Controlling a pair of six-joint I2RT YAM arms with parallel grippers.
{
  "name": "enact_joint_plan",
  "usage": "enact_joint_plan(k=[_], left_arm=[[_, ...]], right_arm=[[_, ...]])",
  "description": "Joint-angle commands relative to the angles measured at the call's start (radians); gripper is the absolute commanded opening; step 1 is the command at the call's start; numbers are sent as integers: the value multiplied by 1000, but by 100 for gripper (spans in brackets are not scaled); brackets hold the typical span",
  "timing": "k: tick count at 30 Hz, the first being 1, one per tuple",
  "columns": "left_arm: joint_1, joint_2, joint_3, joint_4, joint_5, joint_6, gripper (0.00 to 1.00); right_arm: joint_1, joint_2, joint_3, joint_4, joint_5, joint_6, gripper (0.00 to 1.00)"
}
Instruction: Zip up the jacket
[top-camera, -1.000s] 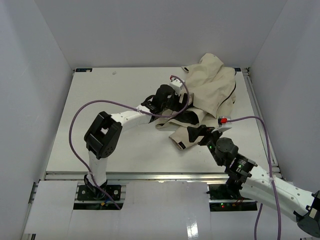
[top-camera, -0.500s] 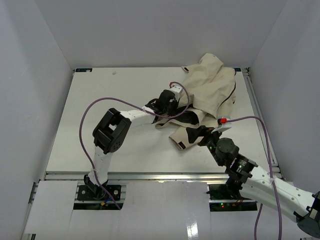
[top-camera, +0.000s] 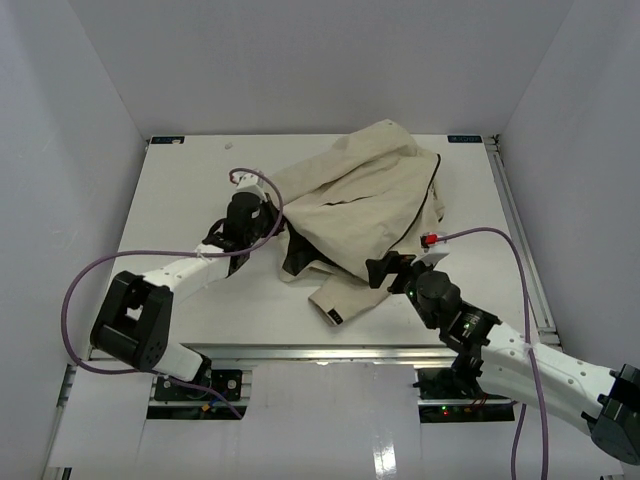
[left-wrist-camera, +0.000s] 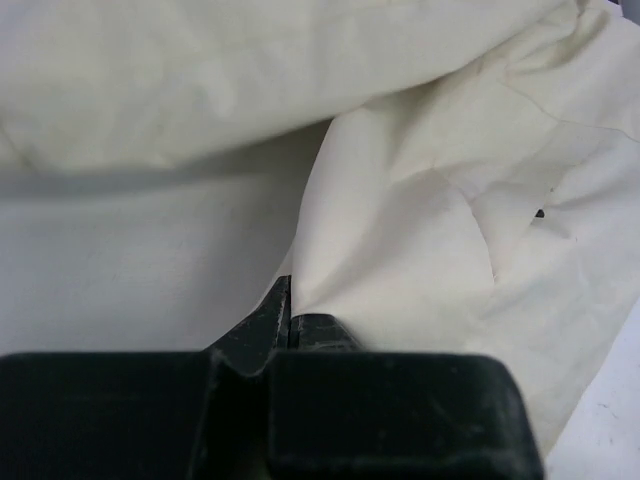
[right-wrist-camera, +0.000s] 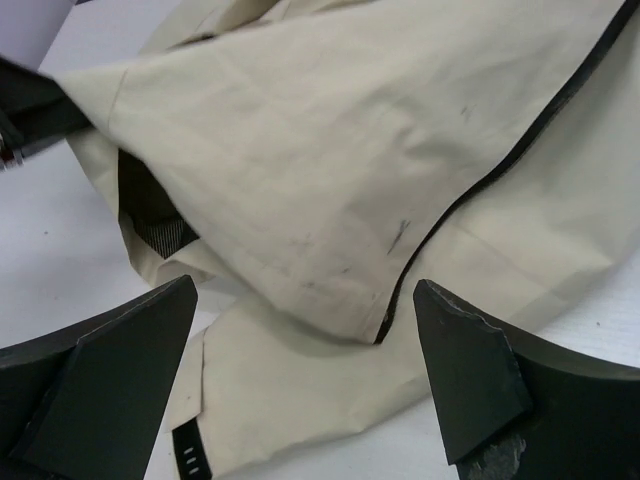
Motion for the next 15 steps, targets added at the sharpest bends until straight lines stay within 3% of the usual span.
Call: enact_joint_plan(k=[1, 3, 5, 8, 10, 15], left_arm=[[101, -71, -100, 24, 104, -144, 0], [131, -64, -75, -32, 109, -149, 0], [152, -54, -43, -98, 89, -151, 10], [167, -70, -13, -168, 36, -133, 49], [165, -135, -20, -151, 102, -80, 60], [85, -203, -11, -136, 276, 26, 70]], right_arm=[[-9, 26, 177, 4, 76, -2, 96], [-9, 74, 230, -51, 119, 57, 96], [-11, 132, 253, -119, 158, 122, 96], [-12, 213, 189, -156, 176, 256, 95], [-13, 244, 142, -140, 184, 311, 95], [-18, 329, 76, -133, 230, 404, 95]])
